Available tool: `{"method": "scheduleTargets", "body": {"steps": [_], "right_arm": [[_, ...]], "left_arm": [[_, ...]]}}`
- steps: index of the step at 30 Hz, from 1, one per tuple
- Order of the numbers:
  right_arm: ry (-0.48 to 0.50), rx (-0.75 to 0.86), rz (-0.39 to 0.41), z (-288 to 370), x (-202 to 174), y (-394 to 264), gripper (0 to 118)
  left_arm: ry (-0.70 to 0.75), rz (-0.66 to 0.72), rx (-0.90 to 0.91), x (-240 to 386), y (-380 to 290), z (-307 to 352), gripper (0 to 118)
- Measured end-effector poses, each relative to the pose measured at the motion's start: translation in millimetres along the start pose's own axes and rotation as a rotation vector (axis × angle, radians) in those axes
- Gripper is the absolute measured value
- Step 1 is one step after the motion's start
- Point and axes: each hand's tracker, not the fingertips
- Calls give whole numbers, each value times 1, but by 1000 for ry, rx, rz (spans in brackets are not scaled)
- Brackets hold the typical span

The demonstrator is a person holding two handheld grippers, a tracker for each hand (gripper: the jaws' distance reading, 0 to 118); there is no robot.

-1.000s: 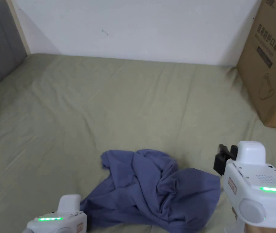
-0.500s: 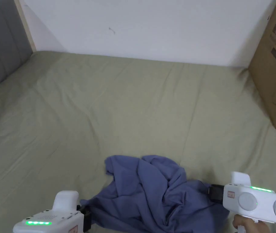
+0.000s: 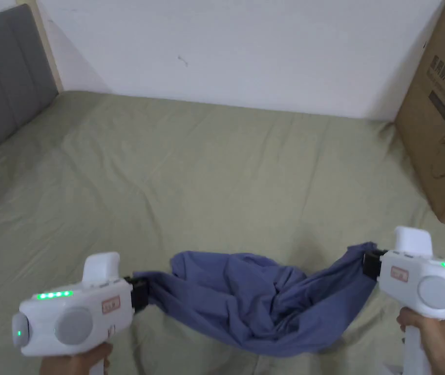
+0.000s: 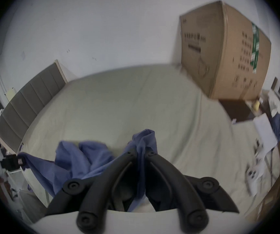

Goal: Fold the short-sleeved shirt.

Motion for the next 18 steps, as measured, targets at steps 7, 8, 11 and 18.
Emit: {"method": "scheduleTargets", "body": {"steps": [7,8,11,18], "right_arm": [[-41,185,42,44,10,110,6],[-42,197,42,43,15,124,6],[-59,252,52,46,14,171,6],[-137,360,94,40,4,260,6]], "left_arm": [[14,-75,196,14,142,20,2],[27,-87,214,17,161,21,2],[38,-109,255,33,224,23,2],[65,-194,358,80,341,18,2]]}}
